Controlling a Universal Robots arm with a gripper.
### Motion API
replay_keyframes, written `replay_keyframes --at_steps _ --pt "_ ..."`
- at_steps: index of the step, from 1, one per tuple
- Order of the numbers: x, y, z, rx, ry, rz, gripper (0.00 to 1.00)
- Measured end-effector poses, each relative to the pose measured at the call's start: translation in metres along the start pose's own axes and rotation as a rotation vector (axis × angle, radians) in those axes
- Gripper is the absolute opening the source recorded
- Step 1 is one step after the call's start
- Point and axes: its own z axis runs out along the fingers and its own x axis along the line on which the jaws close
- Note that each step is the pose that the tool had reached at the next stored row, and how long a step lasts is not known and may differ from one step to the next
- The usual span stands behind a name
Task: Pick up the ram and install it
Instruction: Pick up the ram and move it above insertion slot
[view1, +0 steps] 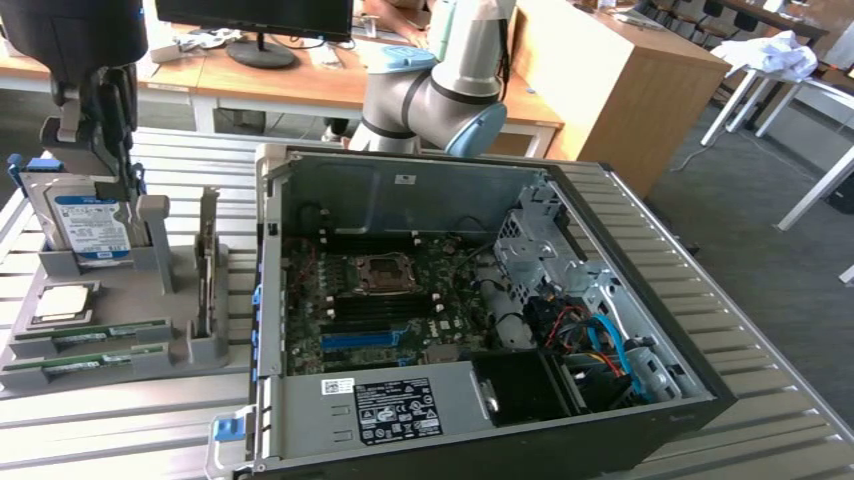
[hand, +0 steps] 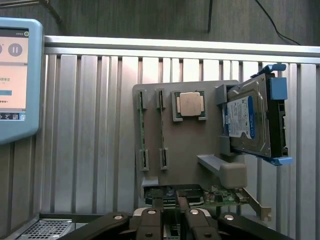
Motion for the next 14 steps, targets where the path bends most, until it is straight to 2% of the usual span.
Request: replay_keyframes --at_steps 1,3,4,14 --pt "0.0 0.0 0.0 0.0 -0.0001 0.0 0.29" --pt "0.0 0.0 0.0 -0.0001 -0.0001 0.0 0.29" --pt "0.0 0.0 0.0 -0.0001 -0.0001 0.0 0.36" --pt "0.0006 0.0014 0.0002 0.0 0.0 0.0 0.36"
